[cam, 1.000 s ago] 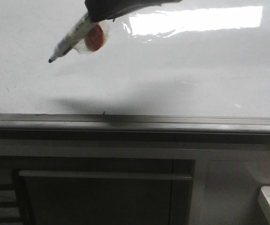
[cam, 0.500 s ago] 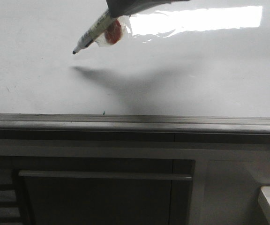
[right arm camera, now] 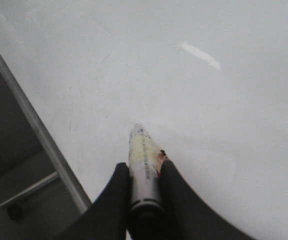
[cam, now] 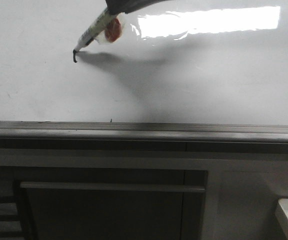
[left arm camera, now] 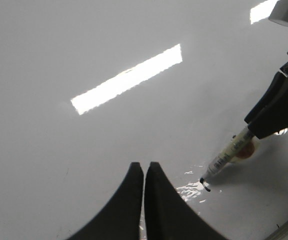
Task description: Write number 0 on whiteboard
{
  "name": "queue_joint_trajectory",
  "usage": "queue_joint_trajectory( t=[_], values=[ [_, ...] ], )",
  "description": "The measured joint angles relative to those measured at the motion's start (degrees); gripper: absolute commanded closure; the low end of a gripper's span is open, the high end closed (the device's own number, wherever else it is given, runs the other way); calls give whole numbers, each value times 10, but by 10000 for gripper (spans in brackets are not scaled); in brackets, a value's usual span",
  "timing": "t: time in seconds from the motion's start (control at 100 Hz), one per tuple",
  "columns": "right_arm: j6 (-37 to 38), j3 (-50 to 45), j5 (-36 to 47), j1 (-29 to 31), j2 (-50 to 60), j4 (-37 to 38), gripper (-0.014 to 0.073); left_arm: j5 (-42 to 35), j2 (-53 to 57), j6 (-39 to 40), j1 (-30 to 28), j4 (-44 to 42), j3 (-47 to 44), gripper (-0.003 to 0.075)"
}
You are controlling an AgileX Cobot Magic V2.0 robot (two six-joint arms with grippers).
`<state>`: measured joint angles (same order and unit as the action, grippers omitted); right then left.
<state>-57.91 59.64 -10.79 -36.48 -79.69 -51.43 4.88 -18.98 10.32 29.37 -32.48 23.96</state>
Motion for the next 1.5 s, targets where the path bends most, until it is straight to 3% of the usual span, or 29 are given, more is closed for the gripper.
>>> queue_joint_trajectory(
  t=[0.52, 0.93, 1.5],
  values=[
    [3, -1, -57, 63, 26, -5, 637, 0, 0, 0, 0, 0, 0, 741],
    [3, -51, -69, 30, 16, -13, 638, 0, 0, 0, 0, 0, 0, 741],
    [3, 26, -57, 14, -9, 12, 639, 0, 0, 0, 0, 0, 0, 741]
  ],
)
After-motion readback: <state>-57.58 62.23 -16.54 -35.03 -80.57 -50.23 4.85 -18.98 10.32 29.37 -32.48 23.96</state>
